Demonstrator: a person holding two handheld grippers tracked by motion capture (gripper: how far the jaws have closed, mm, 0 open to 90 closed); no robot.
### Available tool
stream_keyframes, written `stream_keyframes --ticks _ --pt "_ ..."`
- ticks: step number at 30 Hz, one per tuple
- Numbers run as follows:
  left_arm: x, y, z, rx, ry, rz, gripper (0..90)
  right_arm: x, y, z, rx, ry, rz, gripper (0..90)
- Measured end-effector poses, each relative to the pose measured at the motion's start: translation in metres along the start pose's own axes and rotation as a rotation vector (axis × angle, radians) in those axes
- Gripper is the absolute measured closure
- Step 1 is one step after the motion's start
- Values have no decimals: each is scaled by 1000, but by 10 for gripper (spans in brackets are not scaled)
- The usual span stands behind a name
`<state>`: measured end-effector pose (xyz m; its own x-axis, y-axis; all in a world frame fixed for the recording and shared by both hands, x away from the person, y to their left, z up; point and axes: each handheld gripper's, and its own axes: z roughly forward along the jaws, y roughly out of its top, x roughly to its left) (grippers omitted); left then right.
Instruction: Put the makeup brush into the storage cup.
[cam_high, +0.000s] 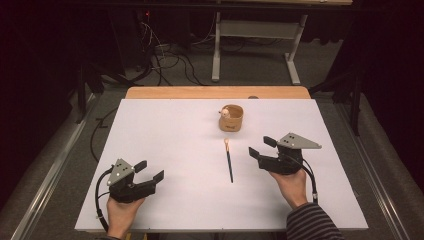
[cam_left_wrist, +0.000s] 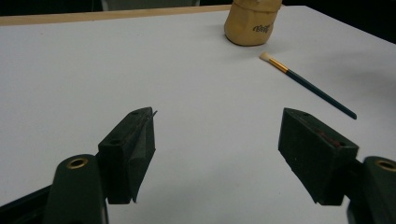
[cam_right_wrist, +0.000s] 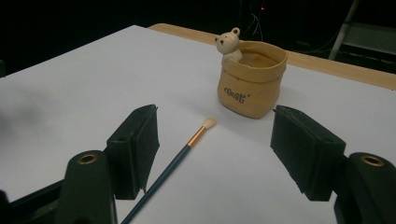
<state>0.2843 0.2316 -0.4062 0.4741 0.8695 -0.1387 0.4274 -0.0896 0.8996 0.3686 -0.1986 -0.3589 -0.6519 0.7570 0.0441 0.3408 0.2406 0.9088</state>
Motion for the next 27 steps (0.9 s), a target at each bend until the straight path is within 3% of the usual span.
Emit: stream_keyframes --ticks 27 --pt "1 1 -1 -3 -3 -3 280 1 25 33 2 6 16 321"
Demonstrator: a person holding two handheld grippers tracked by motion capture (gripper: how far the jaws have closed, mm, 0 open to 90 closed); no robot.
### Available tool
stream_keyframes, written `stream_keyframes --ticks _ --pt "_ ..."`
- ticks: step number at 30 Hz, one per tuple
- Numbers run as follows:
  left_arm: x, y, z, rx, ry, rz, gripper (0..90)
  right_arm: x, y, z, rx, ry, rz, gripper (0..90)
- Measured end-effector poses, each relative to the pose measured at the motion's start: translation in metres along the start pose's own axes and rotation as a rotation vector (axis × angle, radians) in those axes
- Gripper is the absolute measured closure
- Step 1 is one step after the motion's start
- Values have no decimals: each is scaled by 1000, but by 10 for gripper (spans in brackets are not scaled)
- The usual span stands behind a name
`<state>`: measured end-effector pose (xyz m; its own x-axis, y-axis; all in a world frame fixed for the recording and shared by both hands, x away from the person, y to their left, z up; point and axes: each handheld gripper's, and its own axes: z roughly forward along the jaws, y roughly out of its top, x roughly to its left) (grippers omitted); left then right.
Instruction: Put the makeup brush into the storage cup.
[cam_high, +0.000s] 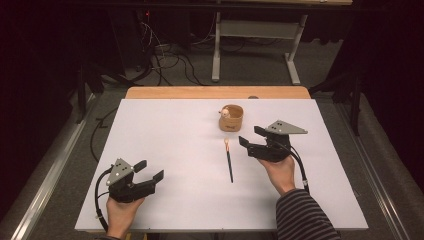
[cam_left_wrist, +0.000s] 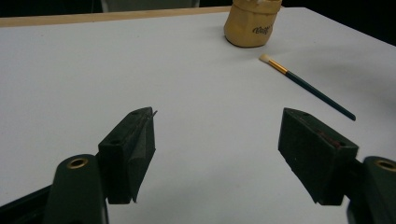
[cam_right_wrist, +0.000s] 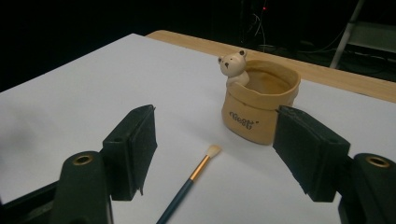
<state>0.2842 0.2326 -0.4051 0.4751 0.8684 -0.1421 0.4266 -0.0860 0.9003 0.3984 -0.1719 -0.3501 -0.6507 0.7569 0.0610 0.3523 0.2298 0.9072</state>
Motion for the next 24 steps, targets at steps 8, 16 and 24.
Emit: stream_keyframes --ticks 8,16,24 --pt "0 0 0 0 -1 -1 280 2 6 10 -4 9 15 318" --pt "0 0 0 -1 -1 -1 280 3 13 19 -6 13 18 317" --pt "0 0 0 0 -3 -1 280 6 24 29 -9 17 28 315"
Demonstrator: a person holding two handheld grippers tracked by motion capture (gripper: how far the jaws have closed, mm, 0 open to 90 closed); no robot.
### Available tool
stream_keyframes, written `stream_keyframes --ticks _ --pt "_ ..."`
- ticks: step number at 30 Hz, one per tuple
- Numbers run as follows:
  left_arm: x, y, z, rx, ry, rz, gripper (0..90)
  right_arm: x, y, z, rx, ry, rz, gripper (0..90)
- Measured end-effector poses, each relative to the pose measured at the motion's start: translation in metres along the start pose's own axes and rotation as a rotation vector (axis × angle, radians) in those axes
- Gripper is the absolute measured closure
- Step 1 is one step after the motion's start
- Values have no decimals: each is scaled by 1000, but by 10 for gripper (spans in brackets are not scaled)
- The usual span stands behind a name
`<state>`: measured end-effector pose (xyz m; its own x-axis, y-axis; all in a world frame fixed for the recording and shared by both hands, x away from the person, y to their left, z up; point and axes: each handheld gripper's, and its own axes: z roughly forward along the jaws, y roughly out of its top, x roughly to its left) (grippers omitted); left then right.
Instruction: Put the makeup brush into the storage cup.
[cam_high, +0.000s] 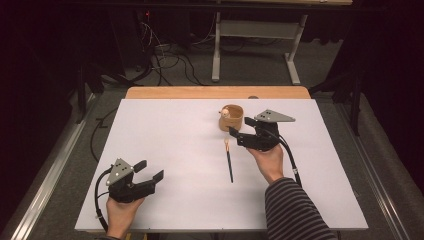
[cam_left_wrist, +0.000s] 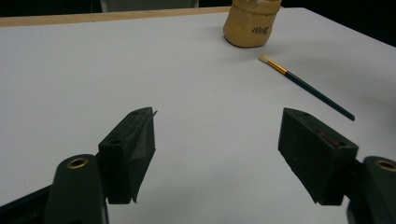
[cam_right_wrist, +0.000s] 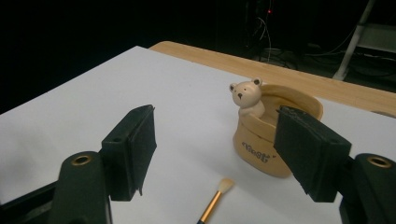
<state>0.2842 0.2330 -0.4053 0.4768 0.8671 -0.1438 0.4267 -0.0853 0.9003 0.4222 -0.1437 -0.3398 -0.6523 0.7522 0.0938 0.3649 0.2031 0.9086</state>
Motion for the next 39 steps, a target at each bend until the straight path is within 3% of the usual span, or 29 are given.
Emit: stream_keyframes --ticks 22,39 --pt "1 0 0 0 -5 0 280 -3 18 27 51 -43 3 313" --pt "1 0 0 -1 -5 2 281 0 28 34 157 -62 -29 310"
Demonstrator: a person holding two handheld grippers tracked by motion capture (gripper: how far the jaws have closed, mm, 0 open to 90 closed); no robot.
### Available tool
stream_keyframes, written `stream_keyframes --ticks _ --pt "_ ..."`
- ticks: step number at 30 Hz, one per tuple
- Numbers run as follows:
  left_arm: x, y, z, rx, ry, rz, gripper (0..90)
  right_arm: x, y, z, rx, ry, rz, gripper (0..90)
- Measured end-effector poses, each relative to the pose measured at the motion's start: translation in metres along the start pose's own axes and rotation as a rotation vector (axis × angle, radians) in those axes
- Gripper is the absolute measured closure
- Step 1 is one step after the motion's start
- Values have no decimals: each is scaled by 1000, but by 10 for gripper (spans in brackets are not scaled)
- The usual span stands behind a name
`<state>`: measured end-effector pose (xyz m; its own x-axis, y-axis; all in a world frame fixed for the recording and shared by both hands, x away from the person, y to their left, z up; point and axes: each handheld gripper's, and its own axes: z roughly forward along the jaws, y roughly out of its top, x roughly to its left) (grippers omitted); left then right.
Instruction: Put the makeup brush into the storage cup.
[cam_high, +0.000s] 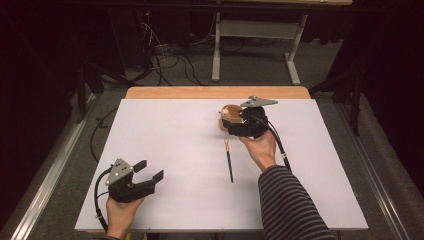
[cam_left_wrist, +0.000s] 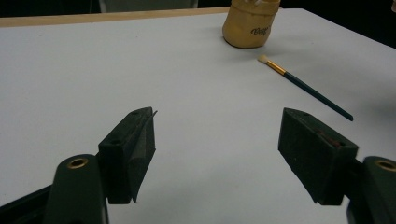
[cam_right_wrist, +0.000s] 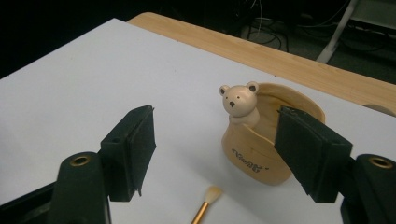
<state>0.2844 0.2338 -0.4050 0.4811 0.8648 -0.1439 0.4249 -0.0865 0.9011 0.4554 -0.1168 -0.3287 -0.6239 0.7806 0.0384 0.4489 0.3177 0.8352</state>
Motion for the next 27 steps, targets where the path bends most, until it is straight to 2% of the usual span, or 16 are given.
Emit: stream_keyframes --ticks 4,10,19,27 --pt "0 0 0 1 0 1 280 1 4 2 72 -7 -22 330" --pt "0 0 0 -1 -1 0 281 3 7 6 144 -22 -50 334" --pt "0 0 0 -1 -1 1 280 2 11 7 211 -32 -51 335" --pt "0 0 0 -3 -2 2 279 5 13 14 315 -39 -58 339"
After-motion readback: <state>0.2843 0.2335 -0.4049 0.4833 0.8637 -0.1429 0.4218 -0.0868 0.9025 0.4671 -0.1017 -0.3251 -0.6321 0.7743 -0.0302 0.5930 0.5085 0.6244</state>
